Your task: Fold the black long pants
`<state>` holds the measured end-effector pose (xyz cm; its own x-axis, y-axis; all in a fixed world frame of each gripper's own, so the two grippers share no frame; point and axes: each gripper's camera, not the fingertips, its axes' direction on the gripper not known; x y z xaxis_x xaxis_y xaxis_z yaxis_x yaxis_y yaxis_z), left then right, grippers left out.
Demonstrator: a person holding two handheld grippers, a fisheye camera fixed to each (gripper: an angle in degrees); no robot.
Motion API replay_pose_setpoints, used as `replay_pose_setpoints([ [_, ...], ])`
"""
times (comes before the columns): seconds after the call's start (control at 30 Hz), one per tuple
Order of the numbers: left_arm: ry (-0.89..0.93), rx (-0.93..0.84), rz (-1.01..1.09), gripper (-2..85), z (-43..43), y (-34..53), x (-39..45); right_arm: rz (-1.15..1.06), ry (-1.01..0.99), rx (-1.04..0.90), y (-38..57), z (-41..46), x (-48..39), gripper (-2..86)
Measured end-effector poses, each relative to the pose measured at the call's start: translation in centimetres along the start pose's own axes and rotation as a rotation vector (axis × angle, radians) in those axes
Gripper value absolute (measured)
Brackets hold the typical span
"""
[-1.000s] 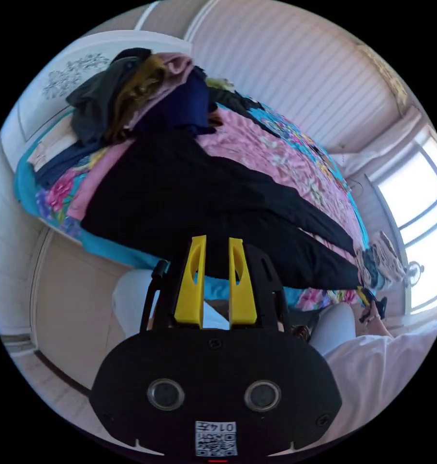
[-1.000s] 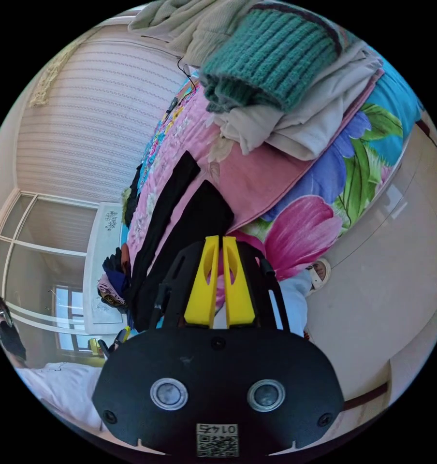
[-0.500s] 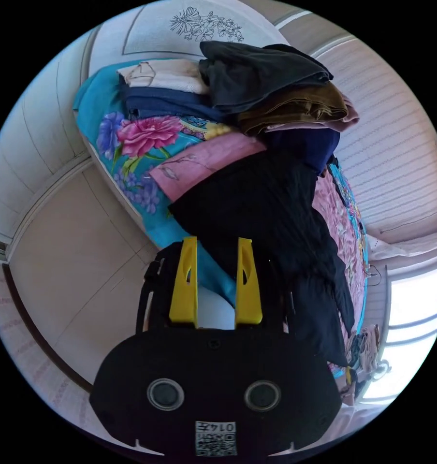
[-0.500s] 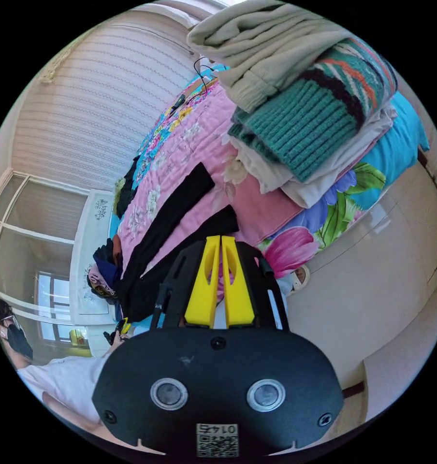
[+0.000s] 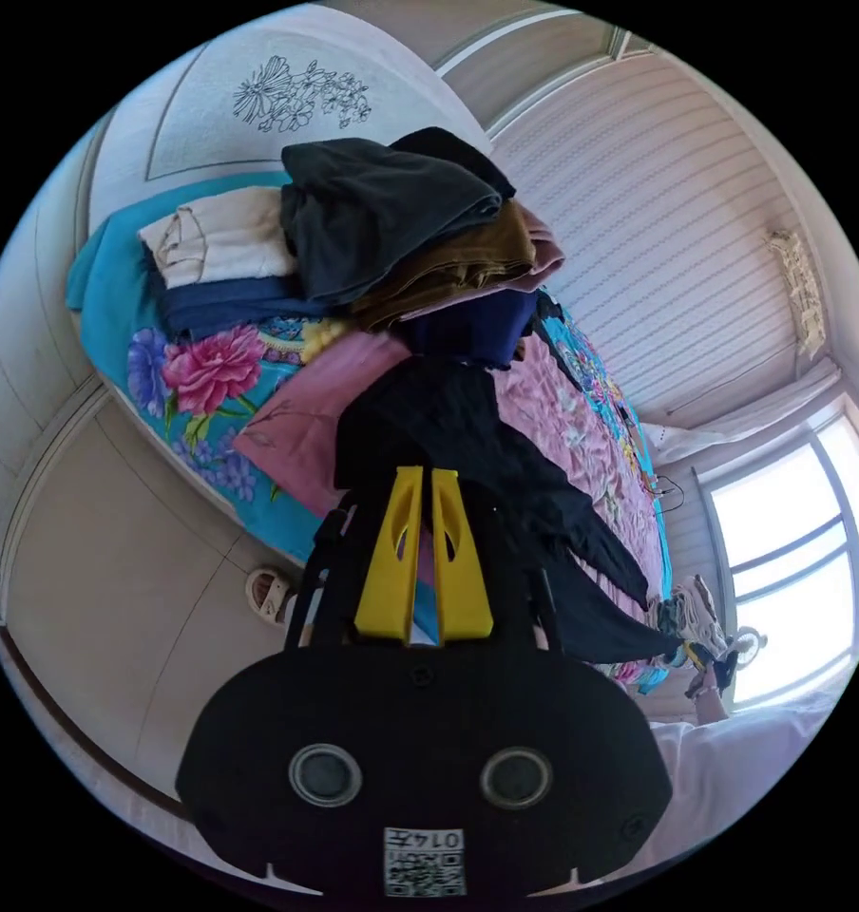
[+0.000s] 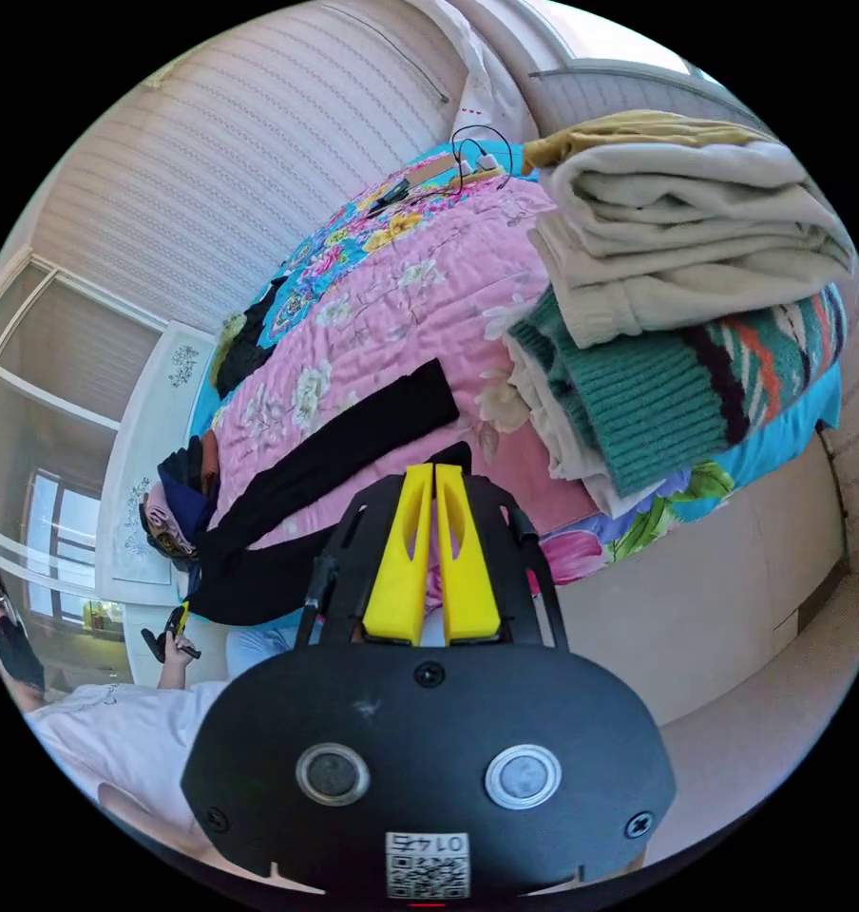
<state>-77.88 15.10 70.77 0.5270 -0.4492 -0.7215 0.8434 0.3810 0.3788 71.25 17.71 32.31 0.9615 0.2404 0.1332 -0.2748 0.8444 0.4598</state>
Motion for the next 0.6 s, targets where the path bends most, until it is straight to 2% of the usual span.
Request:
replay_pose_setpoints([
  [0.17,0.023,0.039,-0.004,0.8,1.7,-6.5,1.2,-0.021,0.038,-0.060,-8.1,2.8,-3.4,0.9],
  [0.3,-0.134,0.090,-0.043,7.1,4.0,-10.0,2.1,0.064,0.072,-0.070,-12.1,6.4,-3.8,6.2],
  [0.5,-0.187,0.117,-0.005,8.9,3.1,-8.0,0.6,0.086,-0.076,-0.088,-8.4,10.5,-1.2,9.3],
  [0.6,-0.205,0.099,-0.085,9.8,3.7,-5.3,-1.9,0.184,-0.196,-0.060,-4.3,12.9,2.0,9.4],
])
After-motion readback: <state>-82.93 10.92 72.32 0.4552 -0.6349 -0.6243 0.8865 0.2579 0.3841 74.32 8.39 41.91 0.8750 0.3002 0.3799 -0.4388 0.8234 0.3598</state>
